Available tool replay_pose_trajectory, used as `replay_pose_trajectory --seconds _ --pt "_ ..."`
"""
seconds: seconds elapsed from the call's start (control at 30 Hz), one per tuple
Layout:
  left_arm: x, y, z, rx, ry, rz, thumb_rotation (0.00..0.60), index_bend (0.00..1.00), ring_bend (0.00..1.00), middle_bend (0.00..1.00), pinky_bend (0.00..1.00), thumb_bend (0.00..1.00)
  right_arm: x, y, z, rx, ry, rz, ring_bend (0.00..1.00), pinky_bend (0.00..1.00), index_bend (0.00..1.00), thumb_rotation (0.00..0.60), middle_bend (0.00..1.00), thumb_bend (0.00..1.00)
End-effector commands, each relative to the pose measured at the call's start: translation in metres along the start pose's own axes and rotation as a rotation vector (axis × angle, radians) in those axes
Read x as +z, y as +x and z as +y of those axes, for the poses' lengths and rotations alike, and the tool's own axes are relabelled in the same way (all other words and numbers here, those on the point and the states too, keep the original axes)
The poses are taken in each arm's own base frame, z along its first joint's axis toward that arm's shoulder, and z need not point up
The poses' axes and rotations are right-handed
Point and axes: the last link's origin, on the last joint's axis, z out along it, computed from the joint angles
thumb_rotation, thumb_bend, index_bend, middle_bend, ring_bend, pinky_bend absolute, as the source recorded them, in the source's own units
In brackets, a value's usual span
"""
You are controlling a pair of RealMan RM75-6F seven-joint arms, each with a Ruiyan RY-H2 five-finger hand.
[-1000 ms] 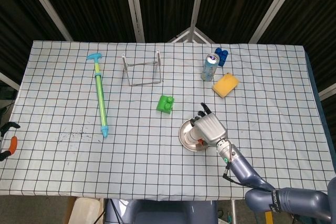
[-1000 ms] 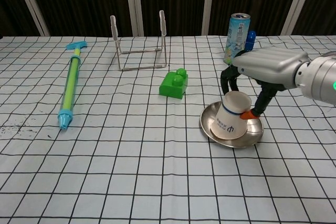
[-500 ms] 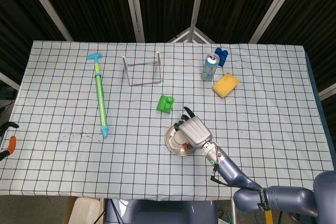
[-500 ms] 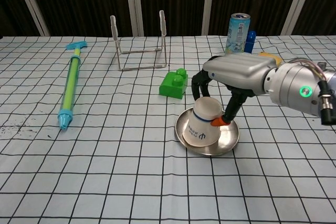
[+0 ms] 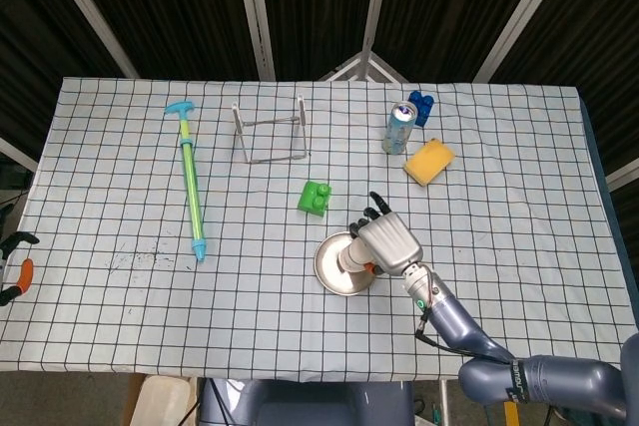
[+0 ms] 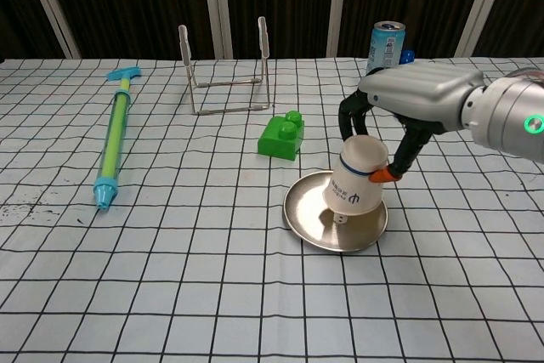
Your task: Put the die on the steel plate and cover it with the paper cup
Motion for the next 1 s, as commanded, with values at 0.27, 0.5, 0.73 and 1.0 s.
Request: replay_pose_trajectory --seconds 0.27,0.5,0.73,1.0 --pt "0.000 0.000 -0.002 -0.001 0.005 -0.003 0.600 0.36 0.00 0.00 0.12 0.69 0.012 0.015 0.072 -0.018 -0.224 0.018 0.26 0.00 0.64 0.600 0.54 0.34" --pt "0.000 0.000 0.000 0.005 0.005 0.000 0.600 0.36 0.00 0.00 0.12 0.69 0.014 0.007 0.106 -0.050 -0.296 -0.035 0.26 0.00 0.64 0.600 0.54 0.34" --pt "0.000 -0.002 0.002 0.011 0.005 -0.005 0.600 0.36 0.00 0.00 0.12 0.69 0.013 0.002 0.118 -0.062 -0.301 -0.067 0.26 0.00 0.64 0.600 0.54 0.34" --pt "0.001 -0.001 -0.001 0.008 0.017 -0.001 0.600 0.37 0.00 0.00 0.12 0.69 0.012 -0.002 0.128 -0.085 -0.328 -0.100 0.17 0.00 0.59 0.600 0.47 0.33"
